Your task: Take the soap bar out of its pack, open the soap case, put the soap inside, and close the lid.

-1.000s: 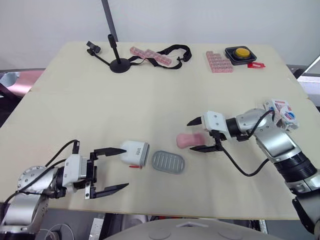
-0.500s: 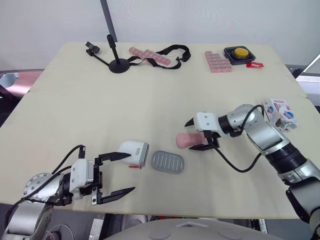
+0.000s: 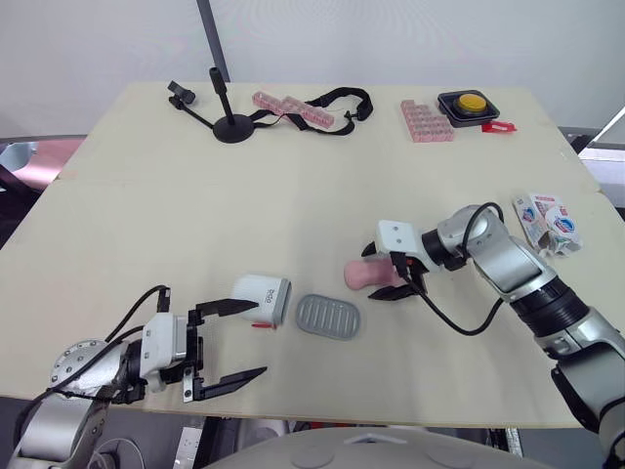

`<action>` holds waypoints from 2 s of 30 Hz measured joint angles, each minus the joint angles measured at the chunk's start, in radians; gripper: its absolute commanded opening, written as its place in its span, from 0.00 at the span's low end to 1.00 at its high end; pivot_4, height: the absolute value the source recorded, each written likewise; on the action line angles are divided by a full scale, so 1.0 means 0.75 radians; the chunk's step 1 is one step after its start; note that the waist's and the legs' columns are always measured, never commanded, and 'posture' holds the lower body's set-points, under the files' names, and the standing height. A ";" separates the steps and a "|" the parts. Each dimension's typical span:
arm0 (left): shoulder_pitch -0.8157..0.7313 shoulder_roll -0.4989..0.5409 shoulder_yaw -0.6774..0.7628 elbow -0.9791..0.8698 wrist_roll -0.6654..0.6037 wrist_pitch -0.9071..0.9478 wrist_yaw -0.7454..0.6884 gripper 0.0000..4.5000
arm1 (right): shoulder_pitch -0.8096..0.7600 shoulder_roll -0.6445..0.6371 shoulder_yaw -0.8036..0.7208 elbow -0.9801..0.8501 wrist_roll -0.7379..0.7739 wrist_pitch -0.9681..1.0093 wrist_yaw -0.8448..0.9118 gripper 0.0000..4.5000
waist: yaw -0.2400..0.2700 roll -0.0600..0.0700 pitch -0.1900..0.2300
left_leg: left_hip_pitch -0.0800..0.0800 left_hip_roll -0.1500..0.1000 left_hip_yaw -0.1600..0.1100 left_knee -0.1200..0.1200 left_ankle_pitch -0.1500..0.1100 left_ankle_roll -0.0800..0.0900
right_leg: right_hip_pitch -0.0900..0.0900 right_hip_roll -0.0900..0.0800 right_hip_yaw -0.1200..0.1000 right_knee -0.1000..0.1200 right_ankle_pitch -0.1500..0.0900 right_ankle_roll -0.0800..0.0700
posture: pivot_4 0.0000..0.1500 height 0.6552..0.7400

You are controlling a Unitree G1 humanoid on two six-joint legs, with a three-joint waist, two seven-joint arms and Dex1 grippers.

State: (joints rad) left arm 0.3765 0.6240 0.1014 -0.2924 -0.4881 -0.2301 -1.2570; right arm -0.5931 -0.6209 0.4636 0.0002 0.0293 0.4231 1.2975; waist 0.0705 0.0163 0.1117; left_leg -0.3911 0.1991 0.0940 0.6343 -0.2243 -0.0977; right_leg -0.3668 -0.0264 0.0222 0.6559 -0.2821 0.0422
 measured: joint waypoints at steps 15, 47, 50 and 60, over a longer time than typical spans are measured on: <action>-0.021 -0.006 -0.023 0.060 0.018 -0.061 -0.008 1.00 | -0.002 -0.002 -0.001 -0.031 -0.005 0.008 -0.004 0.38 | 0.003 -0.001 -0.001 | 0.001 0.000 0.001 0.000 0.000 0.000 | 0.000 0.000 0.000 0.001 0.000 0.000 | 1.00 0.99; -0.287 0.025 -0.059 0.222 0.039 -0.039 -0.011 1.00 | -0.011 0.155 0.189 -0.802 0.221 1.095 -0.528 0.38 | 0.011 -0.001 -0.001 | 0.006 0.000 0.002 -0.001 0.003 -0.005 | -0.001 0.001 0.004 0.008 0.000 0.000 | 1.00 0.99; -0.301 0.027 -0.060 0.237 0.039 -0.028 -0.024 1.00 | 0.010 0.161 0.209 -0.807 0.241 1.107 -0.575 0.38 | 0.011 -0.001 -0.001 | 0.007 0.000 0.003 -0.002 0.003 -0.005 | -0.001 0.001 0.004 0.009 0.000 0.000 | 1.00 0.99; -0.322 0.027 -0.060 0.255 0.039 -0.005 -0.029 1.00 | 0.014 0.170 0.239 -0.806 0.316 1.109 -0.651 0.61 | 0.011 -0.001 -0.001 | 0.007 0.000 0.003 -0.002 0.003 -0.005 | 0.000 0.001 0.004 0.009 0.000 0.000 | 1.00 0.99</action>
State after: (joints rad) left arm 0.1346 0.6442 0.0566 -0.1011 -0.4586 -0.2341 -1.2791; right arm -0.5823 -0.4937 0.6432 -0.6046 0.2662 1.2545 0.8091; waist 0.0789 0.0154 0.1111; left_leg -0.3856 0.1989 0.0960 0.6330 -0.2222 -0.1016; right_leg -0.3669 -0.0259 0.0253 0.6629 -0.2821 0.0422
